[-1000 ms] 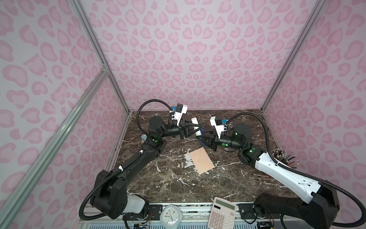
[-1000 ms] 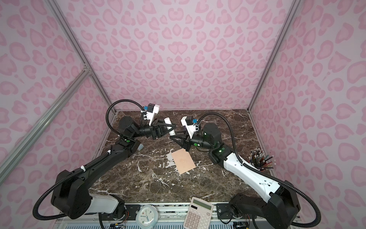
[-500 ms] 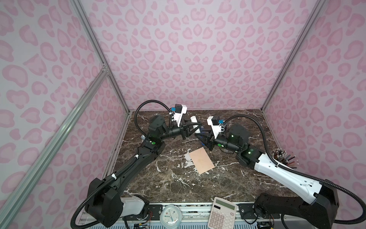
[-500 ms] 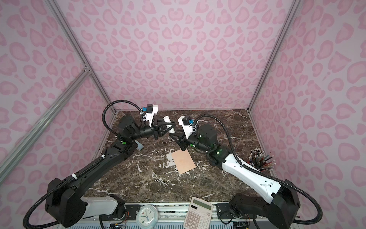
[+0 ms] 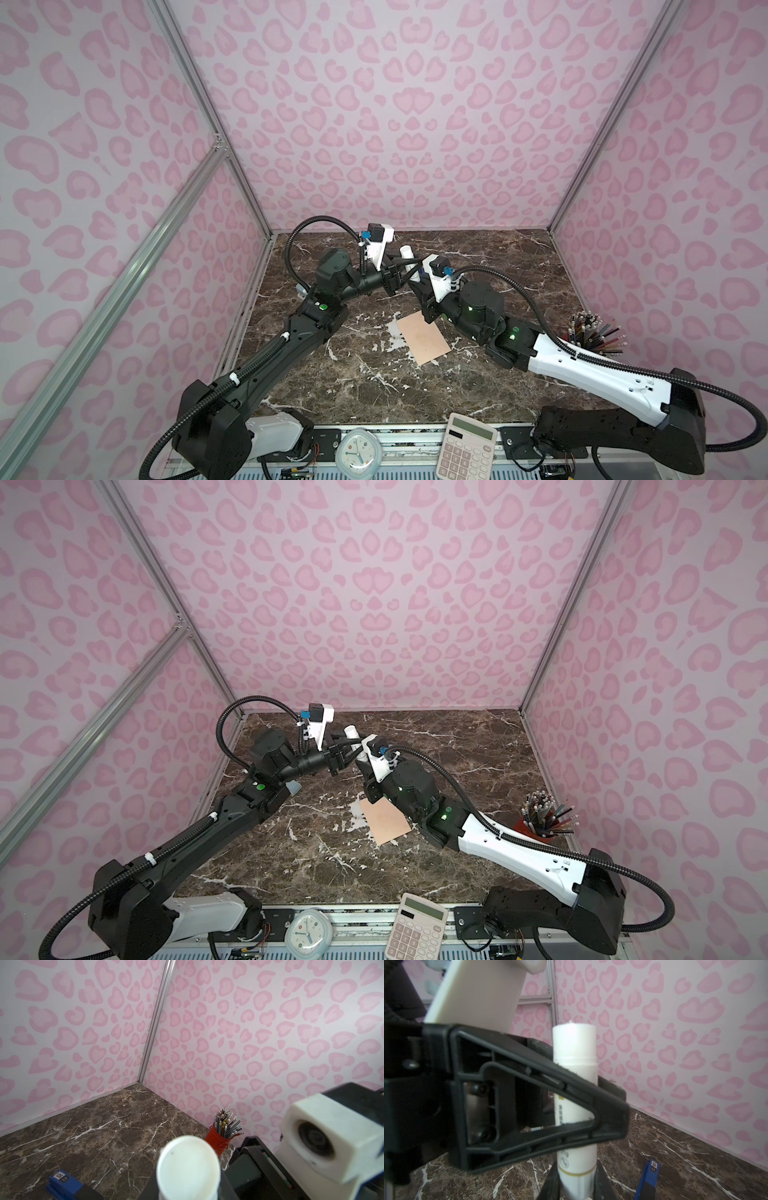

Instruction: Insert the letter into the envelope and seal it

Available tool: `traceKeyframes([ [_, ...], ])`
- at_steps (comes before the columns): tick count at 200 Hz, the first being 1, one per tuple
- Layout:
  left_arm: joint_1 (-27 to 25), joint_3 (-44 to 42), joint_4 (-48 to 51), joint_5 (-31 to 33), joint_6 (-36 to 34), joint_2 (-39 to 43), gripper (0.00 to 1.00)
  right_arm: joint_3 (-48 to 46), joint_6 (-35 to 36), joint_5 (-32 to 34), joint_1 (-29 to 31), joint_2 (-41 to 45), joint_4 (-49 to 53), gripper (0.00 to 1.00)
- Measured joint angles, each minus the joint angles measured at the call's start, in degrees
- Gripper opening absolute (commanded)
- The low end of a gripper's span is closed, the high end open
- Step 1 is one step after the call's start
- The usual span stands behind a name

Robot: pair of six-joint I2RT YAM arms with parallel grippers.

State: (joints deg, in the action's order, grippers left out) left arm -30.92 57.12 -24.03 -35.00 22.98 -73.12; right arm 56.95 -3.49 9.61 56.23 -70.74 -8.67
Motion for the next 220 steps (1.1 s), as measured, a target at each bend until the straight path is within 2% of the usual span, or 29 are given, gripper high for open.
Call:
traceKeyframes([
  [31, -0.4, -0.7, -0.2, 1.9, 0.9, 0.1, 0.04, 0.0, 1.1, 6.8, 2.4, -1.0, -0.5, 0.18],
  [57, -0.5, -1.1, -0.5, 2.3, 2.3, 0.0, 0.04, -0.6, 1.6, 9.5, 3.4, -1.3, -1.2, 0.27],
  [69, -0.6, -1.1, -0.5, 2.4, 2.8, -0.2, 0.04, -1.1, 1.7, 9.9, 3.5, -1.1, -1.6, 0.35],
  [84, -0.2, -1.1, -0.4, 6.9, 2.4, -0.6, 0.04, -2.1, 1.9, 9.0, 3.9, 0.2, -1.8, 0.45],
  [95, 0.0, -1.1, 0.5, 9.8, 2.3, -0.8, 0.04, -3.0, 2.7, 8.4, 4.3, 1.6, -2.0, 0.48],
  [121, 0.1, -0.1, 1.3, 10.8, 1.4, -0.9, 0.04, -6.4, 2.9, 8.2, 2.2, 5.6, -0.5, 0.53],
  [145, 1.0, 0.7, 1.3, 11.9, 1.2, -0.8, 0.04, -9.2, 3.1, 2.6, -3.3, 10.1, 3.1, 0.57],
  [172, 1.8, 0.8, 1.2, 12.4, 1.5, -0.8, 0.04, -9.9, 3.8, -8.6, -10.7, 13.1, 6.1, 0.58],
  [220, 2.9, 2.0, 0.6, 10.7, 3.4, -1.6, 0.04, -8.3, 3.8, -25.6, -19.1, 11.4, 8.7, 0.58],
])
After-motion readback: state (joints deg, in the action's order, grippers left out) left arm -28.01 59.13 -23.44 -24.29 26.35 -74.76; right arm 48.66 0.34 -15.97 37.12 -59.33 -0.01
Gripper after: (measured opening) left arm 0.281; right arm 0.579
